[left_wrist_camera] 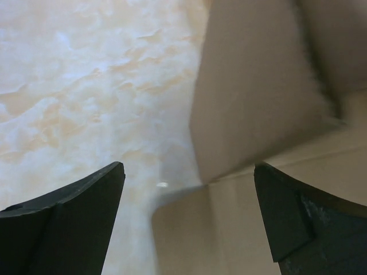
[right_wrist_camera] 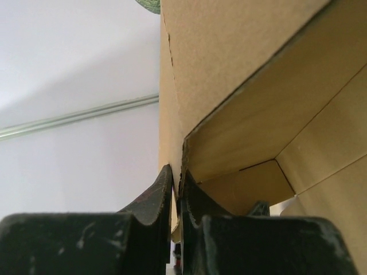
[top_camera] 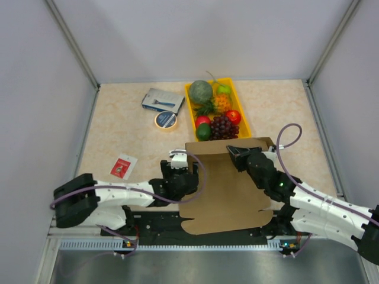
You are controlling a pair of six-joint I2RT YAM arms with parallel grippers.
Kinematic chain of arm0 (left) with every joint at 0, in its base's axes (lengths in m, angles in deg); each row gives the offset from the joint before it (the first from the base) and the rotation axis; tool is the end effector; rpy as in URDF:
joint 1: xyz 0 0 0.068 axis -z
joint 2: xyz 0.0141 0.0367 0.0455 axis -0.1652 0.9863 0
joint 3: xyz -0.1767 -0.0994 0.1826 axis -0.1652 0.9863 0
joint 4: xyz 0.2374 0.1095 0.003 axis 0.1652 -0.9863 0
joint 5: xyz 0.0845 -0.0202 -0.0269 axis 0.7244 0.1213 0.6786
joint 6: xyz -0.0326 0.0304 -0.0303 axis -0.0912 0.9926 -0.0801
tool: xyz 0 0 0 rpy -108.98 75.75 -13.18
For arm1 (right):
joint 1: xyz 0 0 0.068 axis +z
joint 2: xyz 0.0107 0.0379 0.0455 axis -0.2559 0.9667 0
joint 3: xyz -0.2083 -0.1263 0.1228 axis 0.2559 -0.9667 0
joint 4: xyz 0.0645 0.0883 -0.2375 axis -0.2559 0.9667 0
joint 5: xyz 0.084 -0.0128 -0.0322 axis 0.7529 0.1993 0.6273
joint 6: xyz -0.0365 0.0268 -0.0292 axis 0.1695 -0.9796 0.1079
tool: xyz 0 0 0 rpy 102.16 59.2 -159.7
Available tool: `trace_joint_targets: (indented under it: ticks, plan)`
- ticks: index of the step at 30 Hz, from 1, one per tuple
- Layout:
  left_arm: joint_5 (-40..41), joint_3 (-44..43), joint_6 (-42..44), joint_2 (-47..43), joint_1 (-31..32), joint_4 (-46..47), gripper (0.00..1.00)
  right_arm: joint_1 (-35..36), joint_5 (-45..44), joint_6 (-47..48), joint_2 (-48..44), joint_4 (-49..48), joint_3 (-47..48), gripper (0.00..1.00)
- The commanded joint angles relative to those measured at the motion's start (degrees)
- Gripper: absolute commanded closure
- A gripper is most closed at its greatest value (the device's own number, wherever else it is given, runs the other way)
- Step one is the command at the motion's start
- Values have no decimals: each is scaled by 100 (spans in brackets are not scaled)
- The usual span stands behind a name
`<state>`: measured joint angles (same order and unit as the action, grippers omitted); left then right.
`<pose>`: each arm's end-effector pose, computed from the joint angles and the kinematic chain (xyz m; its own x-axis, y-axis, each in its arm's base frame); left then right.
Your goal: Fold the paper box
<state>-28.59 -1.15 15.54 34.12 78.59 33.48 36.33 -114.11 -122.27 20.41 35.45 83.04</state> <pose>0.1138 -0.2160 0.1682 -0.4194 -0.0355 -0.9071 0.0511 0.9967 -0.0626 0.1332 0.1354 0.2341 -0.2970 0.9545 -0.0272 0.3213 0.1268 0.9384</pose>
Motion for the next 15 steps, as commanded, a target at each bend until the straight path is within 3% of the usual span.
trace_joint_targets:
  ticks: [1,5,11,15]
  plan:
    - [-1751,421,1051,-1078,18,1246,1,96,184,406,207,1083,-172,96]
    - [-3078,632,1140,-2211,18,1081,2,96,96,485,154,1092,-242,95]
    - [-4073,-43,710,-3153,-359,-448,1,96,140,626,145,1066,-268,91]
    - [-4724,-659,201,-3418,-1577,-1134,1,88,114,723,84,1075,-295,88]
